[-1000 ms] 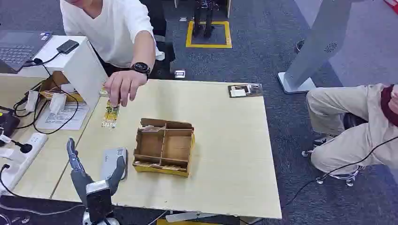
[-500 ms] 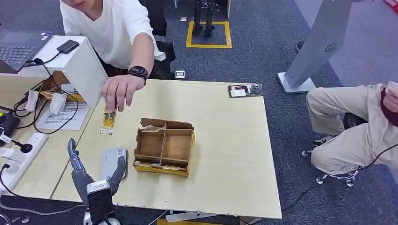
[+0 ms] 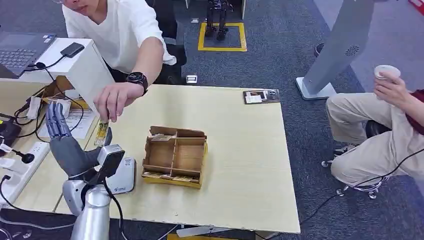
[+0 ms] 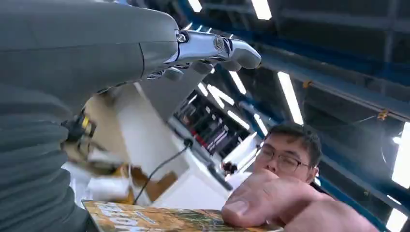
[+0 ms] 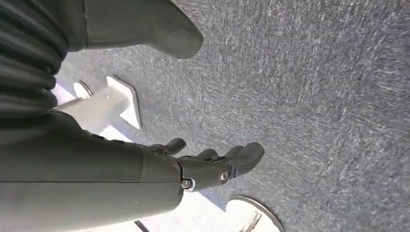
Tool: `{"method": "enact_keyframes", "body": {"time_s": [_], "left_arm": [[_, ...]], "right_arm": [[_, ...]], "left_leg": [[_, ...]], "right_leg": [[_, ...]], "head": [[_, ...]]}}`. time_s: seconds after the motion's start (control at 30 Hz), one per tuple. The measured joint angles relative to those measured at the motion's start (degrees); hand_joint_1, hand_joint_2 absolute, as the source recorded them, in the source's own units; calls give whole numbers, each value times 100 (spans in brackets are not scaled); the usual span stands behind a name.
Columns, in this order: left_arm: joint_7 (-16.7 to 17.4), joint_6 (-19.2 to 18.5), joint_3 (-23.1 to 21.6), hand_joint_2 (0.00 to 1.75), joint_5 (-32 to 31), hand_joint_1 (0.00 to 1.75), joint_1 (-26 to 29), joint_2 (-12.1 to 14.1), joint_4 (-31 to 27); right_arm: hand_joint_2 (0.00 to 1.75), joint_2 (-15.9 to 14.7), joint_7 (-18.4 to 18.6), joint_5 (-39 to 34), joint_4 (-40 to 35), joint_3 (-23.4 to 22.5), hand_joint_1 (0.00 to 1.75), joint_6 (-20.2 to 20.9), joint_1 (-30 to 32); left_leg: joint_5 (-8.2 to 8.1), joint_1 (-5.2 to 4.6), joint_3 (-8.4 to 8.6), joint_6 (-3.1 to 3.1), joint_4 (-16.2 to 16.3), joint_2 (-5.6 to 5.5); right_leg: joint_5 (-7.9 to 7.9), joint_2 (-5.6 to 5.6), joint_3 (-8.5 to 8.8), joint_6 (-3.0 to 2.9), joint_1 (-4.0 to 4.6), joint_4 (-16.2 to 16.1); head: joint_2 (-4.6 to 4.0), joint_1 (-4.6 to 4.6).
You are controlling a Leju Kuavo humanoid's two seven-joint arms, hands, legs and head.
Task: Pass the card to the sensor for recognition and then transmit it.
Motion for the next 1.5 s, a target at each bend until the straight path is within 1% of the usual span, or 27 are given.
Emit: {"method": "enact_keyframes", "body": {"time_s": [0.13,0.2,0.33,0.37,0.4,0.43,0.47,0.5,0.87,1.5], "left_arm": [[-92,0,407,175,-131,0,-160,-114,61],[-136,0,510,175,-149,0,-203,-149,90],[-376,0,746,175,-118,0,-279,-276,155],[-432,0,805,175,-86,7,-288,-311,181],[-459,0,847,175,-68,24,-289,-341,192],[-488,0,862,175,-35,84,-289,-354,208],[-514,0,879,175,-1,154,-289,-365,221],[-534,0,893,175,15,175,-288,-367,234],[-555,2,910,175,-44,175,-280,-378,232],[-560,7,917,175,103,175,-273,-381,206]], "right_arm": [[175,-20,15,44,-46,2,0,0,-2],[175,-28,24,46,-55,2,0,0,-12],[175,-52,72,81,-88,4,0,0,-17],[175,-59,81,101,-96,4,0,0,-17],[175,-66,90,105,-101,4,0,0,-17],[175,-68,94,112,-105,4,0,0,-17],[175,-70,96,118,-107,4,0,0,-17],[175,-74,94,149,-112,4,0,0,-17],[175,-87,90,269,-136,4,0,0,-22],[175,-87,98,330,-140,4,0,0,-29]], "left_leg": [[0,0,-1,0,0,0],[0,0,-1,0,0,0],[0,0,-1,0,0,1],[0,0,-1,0,0,1],[0,0,-1,0,0,1],[0,0,-1,0,0,1],[0,0,-1,0,0,1],[0,0,-1,0,0,1],[0,0,-3,0,0,0],[0,0,-3,0,0,-4]], "right_leg": [[0,-1,-2,0,0,0],[0,0,-3,0,1,0],[0,0,-3,0,1,0],[0,0,-3,0,1,0],[0,0,-3,0,0,0],[0,0,-3,0,1,0],[0,0,-3,0,1,0],[0,0,-3,0,0,0],[0,0,-3,0,1,0],[0,-7,0,0,1,0]], "head": [[0,0],[0,0],[0,-2],[2,0],[0,-2],[0,-2],[0,0],[2,-2],[0,0],[0,0]]}}
